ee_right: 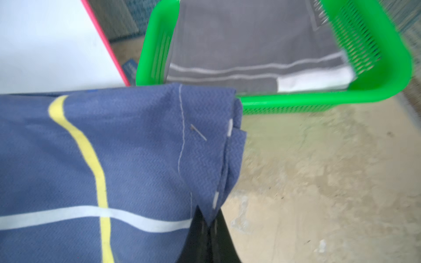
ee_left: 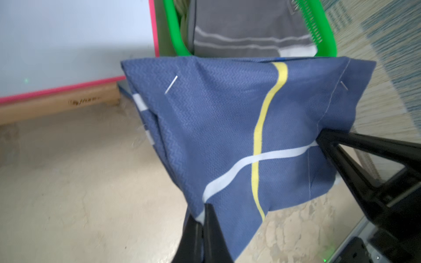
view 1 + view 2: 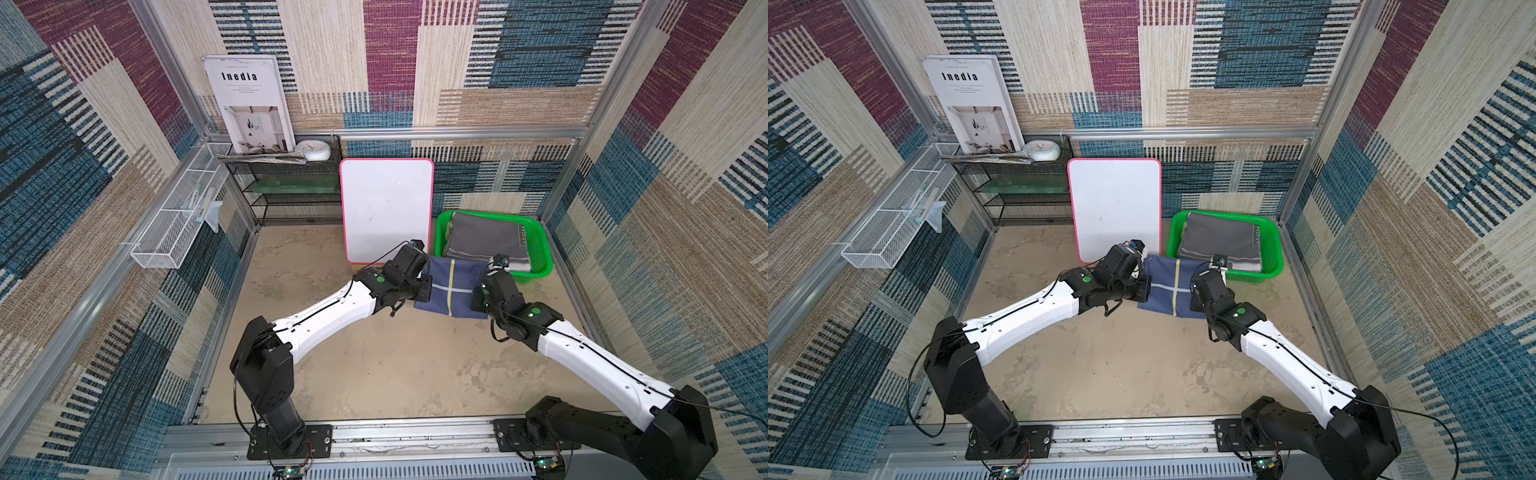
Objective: Put the folded pillowcase in the basket
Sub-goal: Pick up the pillowcase from the center of the board, then place the pillowcase in the basket.
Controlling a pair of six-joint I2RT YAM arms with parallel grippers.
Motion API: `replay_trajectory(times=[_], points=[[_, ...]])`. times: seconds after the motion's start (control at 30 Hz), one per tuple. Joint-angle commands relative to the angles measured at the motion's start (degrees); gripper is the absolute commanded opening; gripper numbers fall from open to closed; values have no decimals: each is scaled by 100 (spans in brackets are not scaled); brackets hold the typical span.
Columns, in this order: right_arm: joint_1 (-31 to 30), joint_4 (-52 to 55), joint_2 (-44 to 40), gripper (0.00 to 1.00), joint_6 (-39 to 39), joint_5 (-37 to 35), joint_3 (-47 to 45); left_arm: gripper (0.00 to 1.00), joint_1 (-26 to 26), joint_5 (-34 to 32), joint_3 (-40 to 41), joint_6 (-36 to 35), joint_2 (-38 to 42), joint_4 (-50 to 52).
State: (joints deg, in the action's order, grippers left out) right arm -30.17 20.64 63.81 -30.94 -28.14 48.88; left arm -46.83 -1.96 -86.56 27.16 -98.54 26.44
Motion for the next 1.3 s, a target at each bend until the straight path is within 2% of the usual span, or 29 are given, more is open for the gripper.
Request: replay_trajectory(times=[0.0, 0.2, 0.47, 0.6, 0.7, 0.77, 0.9, 1.07, 1.27], points=[[410, -204, -130, 0, 481, -330, 230, 0, -65, -246, -644, -230, -289, 191], [1317, -436, 270, 0, 617, 150, 921, 0, -113, -113, -2155, -402, -1156, 337], [2277, -637, 1232, 0, 398, 884, 1655, 0, -133, -44, -4602, -665, -2816, 819], [2565, -897, 1651, 0, 469, 1254, 1879, 0, -134, -103, -6214, -845, -3879, 1247], [2686, -1130, 2019, 0, 701, 1448, 2085, 0, -97, -130, -7111, -920, -4520, 1280], [2765, -1159, 2288, 0, 780, 1485, 2267, 0, -48, -116, -7249, -902, -4744, 1074], [2902, -1178, 2804, 0, 764, 1550, 2569, 0, 57, 119, -6836, -959, -4906, 108], [2985, -1259, 3243, 0, 723, 1506, 2714, 0, 154, 238, -7543, -1194, -5669, -254], [3163, -1372, 3619, 0, 694, 1555, 2781, 0, 357, 364, -7428, -1184, -5943, -936]])
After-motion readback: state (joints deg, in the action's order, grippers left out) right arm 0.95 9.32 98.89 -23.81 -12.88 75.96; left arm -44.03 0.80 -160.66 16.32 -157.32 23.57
